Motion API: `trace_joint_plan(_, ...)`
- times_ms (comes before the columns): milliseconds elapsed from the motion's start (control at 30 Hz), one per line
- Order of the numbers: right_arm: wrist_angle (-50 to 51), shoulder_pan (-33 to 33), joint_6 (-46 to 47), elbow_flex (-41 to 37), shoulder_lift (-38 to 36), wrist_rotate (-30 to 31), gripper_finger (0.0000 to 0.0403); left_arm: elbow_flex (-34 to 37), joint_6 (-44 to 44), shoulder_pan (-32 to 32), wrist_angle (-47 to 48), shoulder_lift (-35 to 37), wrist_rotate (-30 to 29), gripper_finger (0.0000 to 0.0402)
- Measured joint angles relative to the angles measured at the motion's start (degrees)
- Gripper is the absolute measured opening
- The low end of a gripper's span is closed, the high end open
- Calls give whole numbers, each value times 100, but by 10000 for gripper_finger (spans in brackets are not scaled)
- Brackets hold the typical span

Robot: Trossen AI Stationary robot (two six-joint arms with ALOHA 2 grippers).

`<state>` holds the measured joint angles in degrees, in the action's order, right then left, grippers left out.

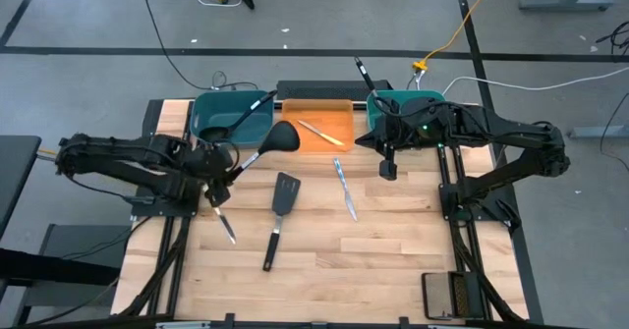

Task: Pick & Place Kitchen Items
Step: Put the black ladle into the blue bin

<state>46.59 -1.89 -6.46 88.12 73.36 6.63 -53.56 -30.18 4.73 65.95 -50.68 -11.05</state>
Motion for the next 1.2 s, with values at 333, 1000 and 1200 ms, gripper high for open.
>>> trace_joint_plan(333, 7, 1, 0, 0, 0, 0, 9, -2, 990, -927, -42, 40, 293, 130)
trace_joint_plan(1000, 9, 2, 0, 0, 0, 0, 9, -529, 2254, -2489, 324, -10, 600, 130)
trace_joint_plan(1200, 7, 2, 3, 0, 0, 0, 9, -1255, 2658, -2919, 843, -179, 425, 130)
